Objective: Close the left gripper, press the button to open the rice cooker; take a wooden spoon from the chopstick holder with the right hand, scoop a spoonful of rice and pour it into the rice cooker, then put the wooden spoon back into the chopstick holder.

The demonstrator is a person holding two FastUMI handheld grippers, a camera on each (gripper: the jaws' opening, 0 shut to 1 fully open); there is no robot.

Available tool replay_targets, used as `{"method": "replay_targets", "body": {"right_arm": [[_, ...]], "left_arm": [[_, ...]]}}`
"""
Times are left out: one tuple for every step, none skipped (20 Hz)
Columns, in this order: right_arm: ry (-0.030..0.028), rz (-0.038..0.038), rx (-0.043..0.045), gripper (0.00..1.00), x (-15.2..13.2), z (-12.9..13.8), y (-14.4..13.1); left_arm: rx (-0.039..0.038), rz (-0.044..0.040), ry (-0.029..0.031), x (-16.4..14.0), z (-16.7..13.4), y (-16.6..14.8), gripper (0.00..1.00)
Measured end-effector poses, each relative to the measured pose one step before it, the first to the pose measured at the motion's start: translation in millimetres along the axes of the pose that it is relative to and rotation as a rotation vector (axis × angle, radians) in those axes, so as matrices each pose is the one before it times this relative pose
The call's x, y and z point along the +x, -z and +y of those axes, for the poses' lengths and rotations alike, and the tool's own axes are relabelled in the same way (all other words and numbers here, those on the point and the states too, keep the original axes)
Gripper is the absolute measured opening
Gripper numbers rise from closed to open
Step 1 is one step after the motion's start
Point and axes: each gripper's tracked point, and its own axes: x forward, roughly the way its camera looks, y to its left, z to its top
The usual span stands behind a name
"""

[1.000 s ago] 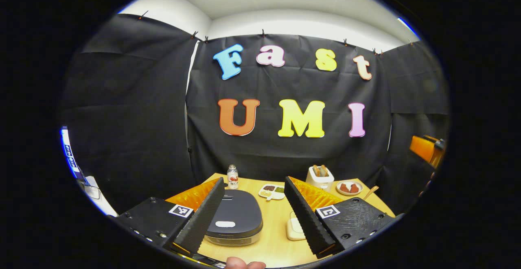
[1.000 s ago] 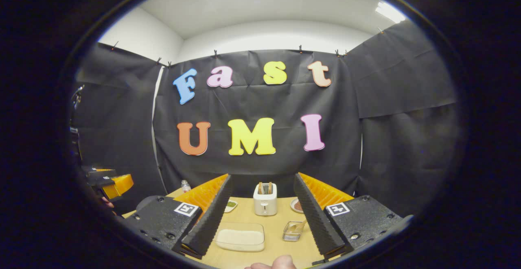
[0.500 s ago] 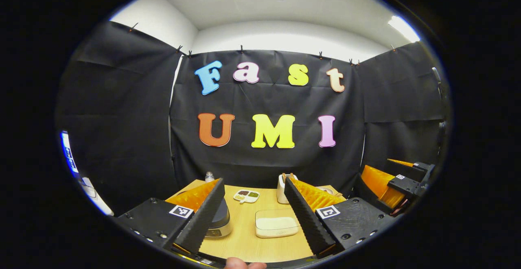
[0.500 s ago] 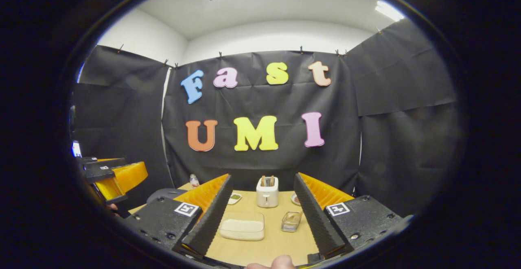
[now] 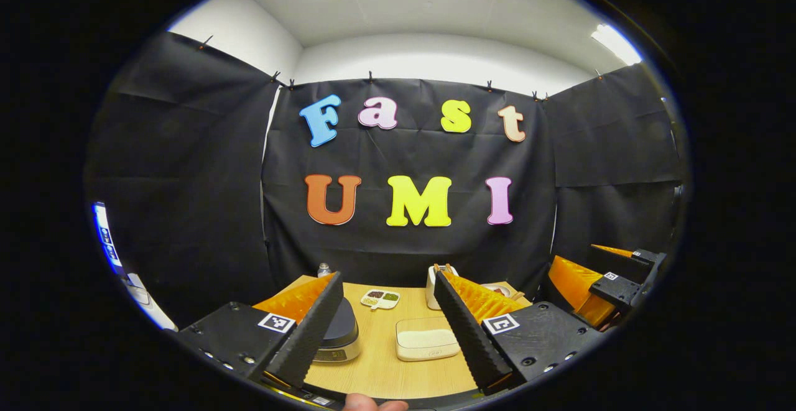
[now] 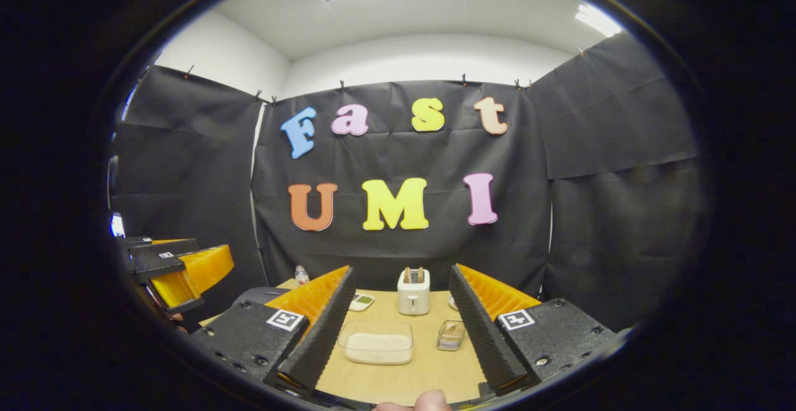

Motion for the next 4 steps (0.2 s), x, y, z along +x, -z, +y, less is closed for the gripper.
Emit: {"method": "replay_targets", "body": {"right_arm": [[0.00212, 0.00209, -0.00149, 0.96, 0.59, 2.06, 0.36], [-0.00177, 0.00648, 0.00009, 0.96, 1.01, 2.55, 2.86], [-0.00362, 0.00662, 0.00264, 0.96, 0.67, 3.47, 2.61], [-0.00644, 0.00330, 0.00374, 0.96, 0.33, 2.97, 2.65]], "left_arm": [[0.00521, -0.00402, 0.00290, 0.10, 1.43, -0.40, 0.94], [0.00169, -0.00221, 0.00124, 1.85, 1.44, -0.12, 0.94], [-0.00242, -0.00024, 0.00221, 1.13, 0.42, -0.18, 0.94], [0.00085, -0.00346, -0.00017, 0.01, -0.07, -2.31, 0.94]]}}
